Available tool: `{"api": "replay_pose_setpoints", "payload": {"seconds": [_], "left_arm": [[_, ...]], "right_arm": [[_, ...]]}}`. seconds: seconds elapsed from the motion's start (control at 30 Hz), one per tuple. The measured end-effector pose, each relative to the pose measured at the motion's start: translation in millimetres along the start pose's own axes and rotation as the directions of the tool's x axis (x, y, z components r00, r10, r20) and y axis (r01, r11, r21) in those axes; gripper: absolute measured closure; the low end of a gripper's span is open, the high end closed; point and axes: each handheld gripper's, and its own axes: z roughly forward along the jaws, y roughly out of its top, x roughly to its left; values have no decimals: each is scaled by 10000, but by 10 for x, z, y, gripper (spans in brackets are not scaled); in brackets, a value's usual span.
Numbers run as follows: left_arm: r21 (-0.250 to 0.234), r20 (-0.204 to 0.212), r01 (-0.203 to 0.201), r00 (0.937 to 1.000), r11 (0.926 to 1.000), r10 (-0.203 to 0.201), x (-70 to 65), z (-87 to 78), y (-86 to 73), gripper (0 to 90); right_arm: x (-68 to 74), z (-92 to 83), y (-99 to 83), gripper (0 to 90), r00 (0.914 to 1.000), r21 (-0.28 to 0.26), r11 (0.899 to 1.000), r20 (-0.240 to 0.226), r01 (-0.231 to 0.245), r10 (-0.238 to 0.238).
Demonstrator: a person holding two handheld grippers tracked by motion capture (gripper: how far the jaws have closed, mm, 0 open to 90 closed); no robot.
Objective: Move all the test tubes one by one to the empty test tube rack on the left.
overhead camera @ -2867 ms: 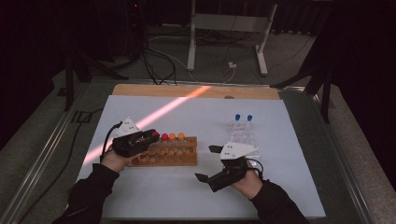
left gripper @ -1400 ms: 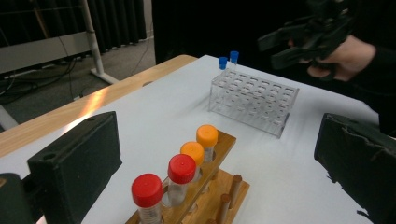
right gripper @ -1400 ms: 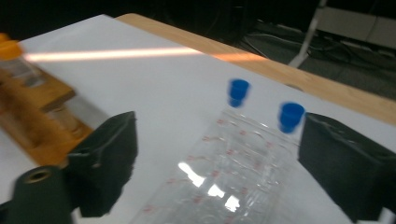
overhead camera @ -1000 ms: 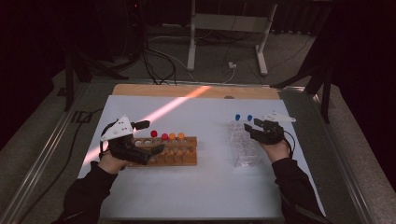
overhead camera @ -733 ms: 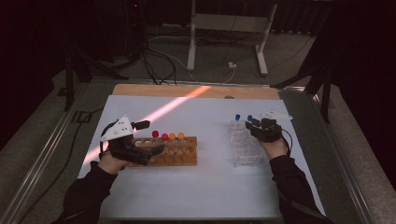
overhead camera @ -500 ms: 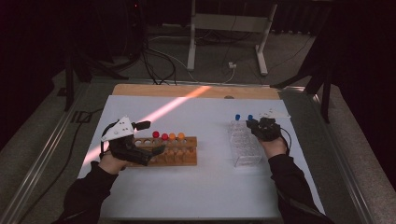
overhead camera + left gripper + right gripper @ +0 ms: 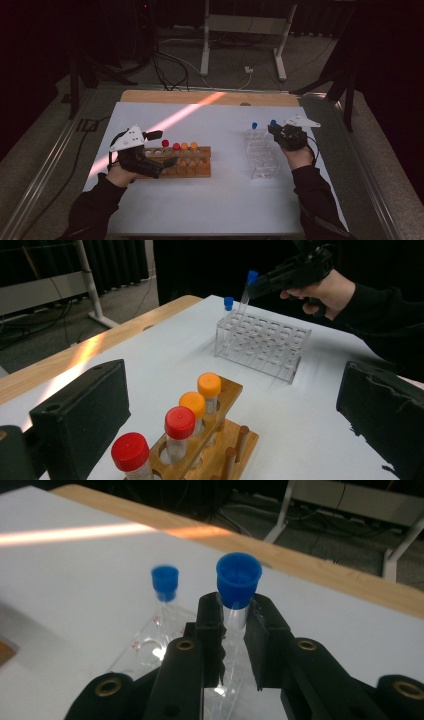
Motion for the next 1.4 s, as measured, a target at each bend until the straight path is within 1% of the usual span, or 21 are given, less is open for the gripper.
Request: {"api": "replay_pose_setpoints", "payload": {"seconds": [0.07, 0.1, 0.23, 0.3, 0.37, 0.5, 0.57, 0.63, 0.67, 0.77, 0.87, 0.93, 1.0, 1.1, 1.13, 1.2, 1.27, 1.3, 1.4], "left_arm": [[19, 8, -23, 10000, 10000, 23, -6, -1, 4, 14], [12, 39, -38, 10000, 10000, 38, -8, -2, 7, 14], [12, 77, -79, 9999, 10000, 79, -23, -3, 18, 14], [-14, 110, -75, 9999, 10000, 76, -30, -4, 21, 14], [-4, 138, -87, 9999, 10000, 87, -35, -2, 25, 14], [-2, 184, -113, 9998, 9999, 113, -51, 4, 30, 14], [-32, 221, -111, 9997, 9999, 111, -61, 4, 35, 14], [-36, 235, -137, 9996, 9999, 138, -69, 2, 40, 14], [-58, 270, -140, 9995, 9999, 141, -73, 1, 44, 14], [-54, 314, -149, 9994, 9999, 151, -90, 3, 52, 14], [23, 339, -166, 9993, 9999, 165, -107, 14, 60, 14], [45, 379, -154, 9992, 9999, 153, -118, 22, 64, 14], [45, 396, -129, 9991, 9999, 127, -130, 30, 67, 14], [34, 464, -121, 9989, 9999, 119, -152, 37, 77, 14], [36, 512, -114, 9986, 9999, 112, -159, 38, 81, 14], [26, 572, -176, 9982, 9998, 175, -182, 47, 87, 14], [100, 484, -230, 9986, 9997, 225, -213, 67, 94, 14], [118, 546, -259, 9982, 9996, 252, -226, 75, 97, 14], [133, 668, -346, 9972, 9993, 336, -274, 98, 105, 14]], "right_arm": [[7, -44, 30, 768, 9999, -53, 9999, 39, 127, -127], [12, -67, 43, 768, 10000, -62, 9999, 3, 98, -98], [39, -165, 92, 768, 9993, -154, 9992, 10, 372, -372], [43, -224, 122, 768, 9994, -294, 9991, -154, 313, -318], [63, -279, 156, 768, 9990, -433, 9984, -258, 366, -377], [178, -360, 234, 768, 9956, -615, 9956, -582, 703, -739], [258, -395, 276, 768, 9924, -710, 9932, -751, 923, -976], [340, -440, 320, 768, 9879, -844, 9897, -939, 1159, -1237], [367, -456, 333, 768, 9865, -894, 9887, -1001, 1205, -1293], [477, -512, 380, 768, 9780, -1039, 9842, -1372, 1433, -1569], [603, -548, 410, 768, 9649, -1107, 9798, -1859, 1668, -1852], [698, -556, 422, 768, 9534, -1143, 9761, -2204, 1846, -2061], [794, -559, 431, 768, 9397, -1121, 9736, -2604, 1987, -2218], [916, -579, 446, 768, 9194, -1155, 9661, -2991, 2308, -2554], [947, -591, 451, 768, 9129, -1198, 9651, -3151, 2329, -2594], [1018, -606, 454, 768, 8956, -1239, 9639, -3574, 2356, -2648], [1106, -606, 447, 768, 8763, -1238, 9592, -3901, 2543, -2826], [1150, -601, 440, 768, 8667, -1218, 9580, -4081, 2596, -2867], [1268, -589, 423, 768, 8430, -1202, 9521, -4433, 2811, -3049]]}}
